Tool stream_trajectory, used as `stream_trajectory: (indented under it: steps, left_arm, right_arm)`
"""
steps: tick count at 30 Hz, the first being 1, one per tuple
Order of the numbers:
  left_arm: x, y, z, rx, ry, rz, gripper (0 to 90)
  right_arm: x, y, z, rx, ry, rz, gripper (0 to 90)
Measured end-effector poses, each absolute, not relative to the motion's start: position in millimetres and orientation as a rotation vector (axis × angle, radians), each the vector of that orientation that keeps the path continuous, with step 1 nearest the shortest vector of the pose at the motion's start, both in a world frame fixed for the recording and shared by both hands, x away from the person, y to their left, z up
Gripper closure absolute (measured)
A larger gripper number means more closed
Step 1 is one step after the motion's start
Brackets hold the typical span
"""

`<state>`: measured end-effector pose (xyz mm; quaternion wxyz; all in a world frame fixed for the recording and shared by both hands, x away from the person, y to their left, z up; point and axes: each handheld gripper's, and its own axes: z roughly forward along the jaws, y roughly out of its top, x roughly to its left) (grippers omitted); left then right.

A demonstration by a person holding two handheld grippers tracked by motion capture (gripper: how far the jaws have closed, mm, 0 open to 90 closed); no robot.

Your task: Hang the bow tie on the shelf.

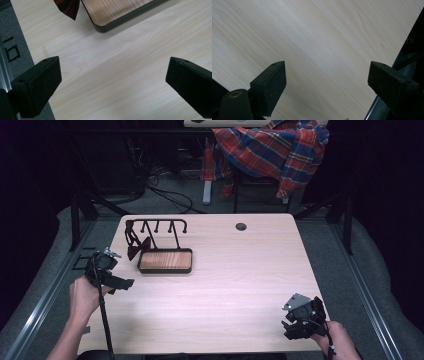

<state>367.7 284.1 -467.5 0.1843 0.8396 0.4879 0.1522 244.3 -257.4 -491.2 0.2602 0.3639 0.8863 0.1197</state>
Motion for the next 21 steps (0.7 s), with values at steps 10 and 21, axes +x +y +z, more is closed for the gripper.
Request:
stream_trajectory:
  steps: [10, 21]
  left_arm:
    - [359, 283, -493, 2.392, 1.387, 0.385, 0.1]
    - [361, 279, -519, 2.437, 1.386, 0.311, 0.0]
  right_arm:
    - [245, -256, -492, 0.979, 2.414, 0.316, 14.8]
    - [245, -257, -493, 0.984, 2.414, 0.335, 14.9]
